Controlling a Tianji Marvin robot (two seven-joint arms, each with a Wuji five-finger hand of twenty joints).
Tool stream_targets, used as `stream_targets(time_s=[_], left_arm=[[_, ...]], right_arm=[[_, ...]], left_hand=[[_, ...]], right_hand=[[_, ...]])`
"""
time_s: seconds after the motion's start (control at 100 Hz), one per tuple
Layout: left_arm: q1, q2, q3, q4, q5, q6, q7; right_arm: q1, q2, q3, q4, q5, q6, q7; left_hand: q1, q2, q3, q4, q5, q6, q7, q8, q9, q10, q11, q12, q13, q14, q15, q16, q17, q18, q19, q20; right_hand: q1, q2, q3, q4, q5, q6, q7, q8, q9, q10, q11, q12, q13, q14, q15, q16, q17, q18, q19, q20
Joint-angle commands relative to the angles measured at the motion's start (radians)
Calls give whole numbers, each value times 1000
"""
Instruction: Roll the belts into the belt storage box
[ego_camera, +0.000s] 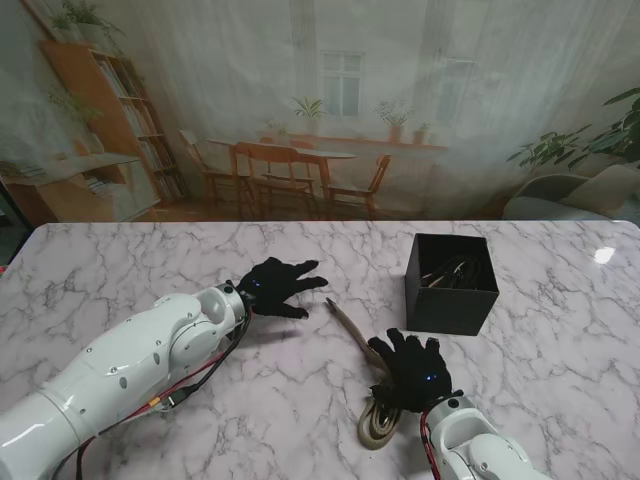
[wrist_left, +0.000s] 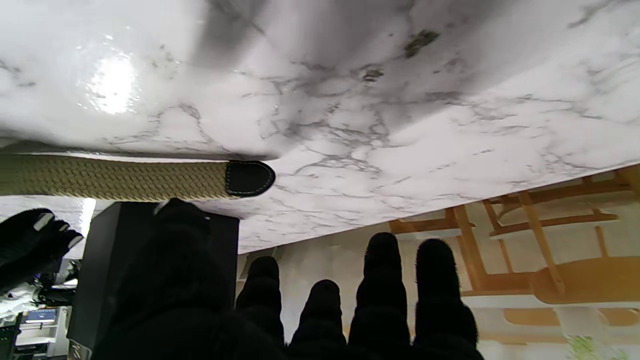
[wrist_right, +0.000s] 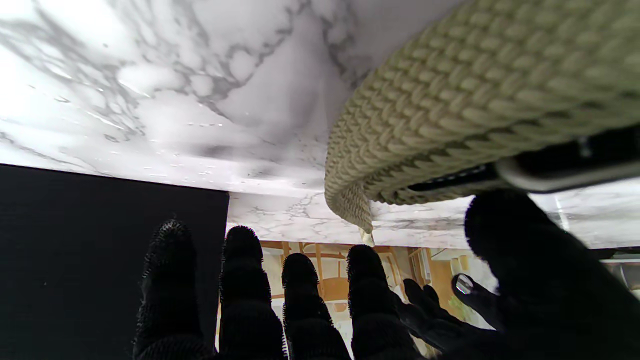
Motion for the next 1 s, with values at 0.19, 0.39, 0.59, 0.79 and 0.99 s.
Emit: stream_targets(time_s=[0.19,0.39,0.59,0.79,0.99], left_arm=[[-71,-53,92,54,-72,20,-20],[-132,-100,188,132,-156,62,-11],[-168,-138,251,194,-204,74,-2],[-189,-160,293,235,-221,82,1],[-193,-170,308,254,-225,85,12]], right_arm=[[-17,1,18,17,-11,-52,-53],[-25,0,29,21,-17,-70,-91],[-35,-1,42,23,-16,-88,-119],[-38,-3,47,28,-14,-85,-135],[-36,-4,47,31,-15,-85,-144]], left_hand=[[100,-36,11,16,-27,-53,-21,-33,-44,22,-4,2,-14,-25,-13,-6,-11,-9,-30,-15],[164,-33,9,18,-19,-87,57,36,-27,32,49,64,3,-39,14,22,4,-19,21,19],[198,-32,12,18,46,-108,189,170,-6,44,120,149,11,-27,55,79,11,-24,85,62],[246,-87,31,15,120,-123,465,423,11,47,184,203,13,-21,76,109,14,-23,134,96],[283,-121,34,16,233,-115,728,496,66,46,214,237,33,-22,100,129,28,-19,182,121]], right_hand=[[-43,8,-60,-2,-7,-11,-8,24,-35,20,-13,-2,-18,-25,-14,7,-29,-3,-15,13],[-80,26,-105,-9,-2,-19,1,27,-35,20,-9,0,-18,-28,-11,8,-34,-11,-14,16],[-72,36,-135,-7,1,-22,7,29,-35,19,-7,0,-19,-29,-10,9,-37,-10,-15,18],[-66,44,-151,-5,2,-26,11,31,-35,19,-7,0,-23,-29,-11,9,-42,-10,-17,19],[-62,51,-162,-3,2,-27,15,32,-35,19,-6,1,-22,-31,-11,9,-44,-12,-18,20]])
